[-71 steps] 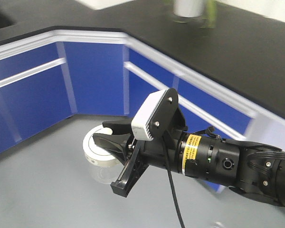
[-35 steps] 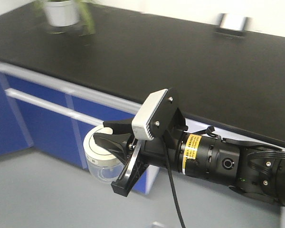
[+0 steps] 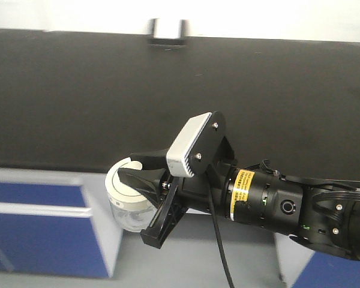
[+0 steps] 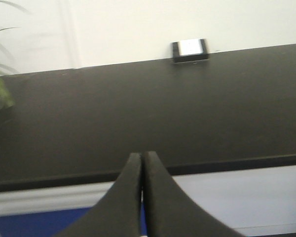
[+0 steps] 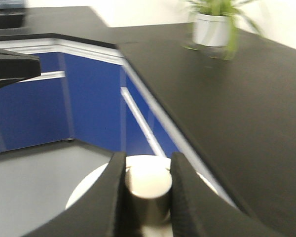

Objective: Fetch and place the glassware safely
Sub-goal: 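Hold the jar in the right gripper while driving to the black counter, then hold the jar above the black counter with the right gripper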

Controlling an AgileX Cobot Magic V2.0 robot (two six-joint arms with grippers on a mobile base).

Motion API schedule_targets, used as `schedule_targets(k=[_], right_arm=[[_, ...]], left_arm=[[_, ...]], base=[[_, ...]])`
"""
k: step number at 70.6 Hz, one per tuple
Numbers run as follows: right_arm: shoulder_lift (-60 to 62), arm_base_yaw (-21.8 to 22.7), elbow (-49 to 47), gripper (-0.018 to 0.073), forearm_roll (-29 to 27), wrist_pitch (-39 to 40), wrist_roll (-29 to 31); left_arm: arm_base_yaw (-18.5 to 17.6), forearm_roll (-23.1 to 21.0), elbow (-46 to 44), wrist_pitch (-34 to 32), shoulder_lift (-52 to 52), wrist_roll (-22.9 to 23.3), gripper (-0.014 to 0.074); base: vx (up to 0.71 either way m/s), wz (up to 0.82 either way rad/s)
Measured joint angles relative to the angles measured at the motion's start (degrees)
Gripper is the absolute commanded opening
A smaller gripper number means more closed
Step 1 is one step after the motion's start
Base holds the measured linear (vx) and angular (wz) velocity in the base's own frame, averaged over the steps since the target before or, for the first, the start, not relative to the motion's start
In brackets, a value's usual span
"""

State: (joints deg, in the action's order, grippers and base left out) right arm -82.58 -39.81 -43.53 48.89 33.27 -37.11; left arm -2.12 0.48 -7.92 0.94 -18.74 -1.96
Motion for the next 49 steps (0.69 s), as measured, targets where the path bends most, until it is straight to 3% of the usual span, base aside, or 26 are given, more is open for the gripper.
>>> schedule_targets(k=[22,49], right_arm=[[0.00,0.00,0.00,-0.0003,0.00,0.00,0.00],[0.00,0.00,0.00,-0.0003,0.00,0.00,0.00]], left_arm=[[0.00,0.00,0.00,0.00,0.00,0.00,-0.0007],[0.00,0.00,0.00,0.00,0.00,0.00,-0.0007]], base=[[0.19,-0.45],[0.21,-0.06]])
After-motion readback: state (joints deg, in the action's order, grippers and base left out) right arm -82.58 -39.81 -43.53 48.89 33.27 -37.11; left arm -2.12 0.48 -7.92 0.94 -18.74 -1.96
